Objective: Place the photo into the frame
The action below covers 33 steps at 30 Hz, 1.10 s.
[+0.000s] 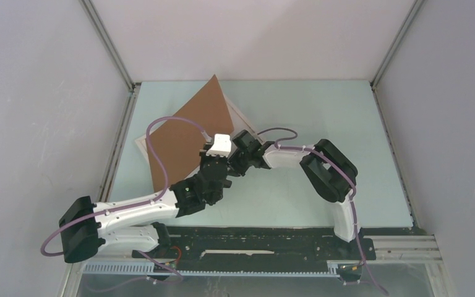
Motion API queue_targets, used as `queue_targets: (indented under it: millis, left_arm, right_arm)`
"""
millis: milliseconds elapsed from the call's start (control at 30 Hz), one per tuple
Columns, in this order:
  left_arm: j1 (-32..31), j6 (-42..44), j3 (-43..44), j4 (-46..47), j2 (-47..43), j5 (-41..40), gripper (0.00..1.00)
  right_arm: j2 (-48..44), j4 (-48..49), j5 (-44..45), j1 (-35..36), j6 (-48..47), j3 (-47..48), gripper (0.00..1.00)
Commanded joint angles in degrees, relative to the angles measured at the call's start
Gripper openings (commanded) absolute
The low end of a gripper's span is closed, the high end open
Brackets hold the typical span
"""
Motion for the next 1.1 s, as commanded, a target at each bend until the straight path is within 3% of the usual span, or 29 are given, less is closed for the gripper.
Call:
queue_targets:
  millis: [0, 33, 67, 167, 333, 433, 533, 633, 800, 1067]
  left_arm:
    - [0.11, -5.25, -1.23, 4.70, -1.68, 0.79, 0.00]
    - [0.12, -5.22, -1.24, 4.70, -1.71, 0.79, 0.00]
    - [0.03, -5.18, -1.24, 4.53, -1.72, 0.86, 0.00]
    - [-0.12, -5.13, -1.19, 4.13, -2.20, 0.87, 0.00]
    - [-0.26, -5.27, -1.56, 4.00, -3.16, 0.93, 0.00]
    - [-0.28, -5.43, -1.59, 3.75, -2.92, 0.44, 0.00]
    - [-0.32, -6.02, -1.58, 3.25, -2.94, 0.46, 0.00]
    - [-0.32, -6.03, -1.30, 3.16, -2.35, 0.36, 0.00]
    - [-0.32, -5.72, -0.21, 2.29, -1.24, -0.08, 0.00]
    - [-0.32, -5.61, 0.32, 2.15, -0.42, -0.23, 0.00]
  right_arm:
    - [-3.56, -1.44, 3.91, -0.54, -3.07, -1.97, 0.24]
    - [-4.33, -1.70, 3.72, -0.80, -4.46, -1.97, 0.49]
    - [-5.34, -1.51, 2.90, -1.19, -6.93, -2.32, 0.65]
    - [-11.65, -0.85, 1.79, -3.19, -14.61, -6.56, 0.76]
    - [-21.08, -5.48, -2.13, -10.55, -35.66, -11.09, 0.77]
    - [-21.73, -6.19, -11.26, -18.73, -49.17, -10.35, 0.77]
    - [-19.75, -6.50, -12.36, -24.33, -58.43, -5.27, 0.81]
    - [-11.81, -9.19, -10.09, -25.74, -66.22, 5.27, 0.86]
    - [1.58, -16.45, -11.27, -25.13, -72.99, 24.20, 0.84]
    - [12.21, -20.38, -14.50, -23.34, -73.75, 35.21, 0.74]
